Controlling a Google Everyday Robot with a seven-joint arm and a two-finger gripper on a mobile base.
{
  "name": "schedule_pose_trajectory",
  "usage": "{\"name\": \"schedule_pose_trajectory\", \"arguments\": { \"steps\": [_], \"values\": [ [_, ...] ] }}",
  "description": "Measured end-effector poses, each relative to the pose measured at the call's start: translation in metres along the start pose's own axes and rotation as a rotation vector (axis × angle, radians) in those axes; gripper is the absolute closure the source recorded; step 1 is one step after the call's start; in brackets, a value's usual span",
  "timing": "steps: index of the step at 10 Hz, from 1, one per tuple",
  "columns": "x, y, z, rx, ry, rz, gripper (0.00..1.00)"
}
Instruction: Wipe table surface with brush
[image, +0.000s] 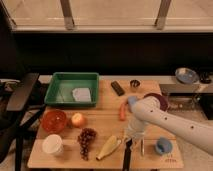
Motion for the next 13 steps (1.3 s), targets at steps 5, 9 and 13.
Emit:
{"name": "schedule_pose_trajectory", "arguments": {
  "steps": [5, 9, 13],
  "values": [
    [0.043, -0.007, -0.016, -0.036, 0.024, -0.005, 1.00],
    [0.033, -0.054, -0.004, -0.052, 0.006, -0.112, 1.00],
    [0.009, -0.052, 0.008, -0.051, -0.019, -0.134, 1.00]
  ]
}}
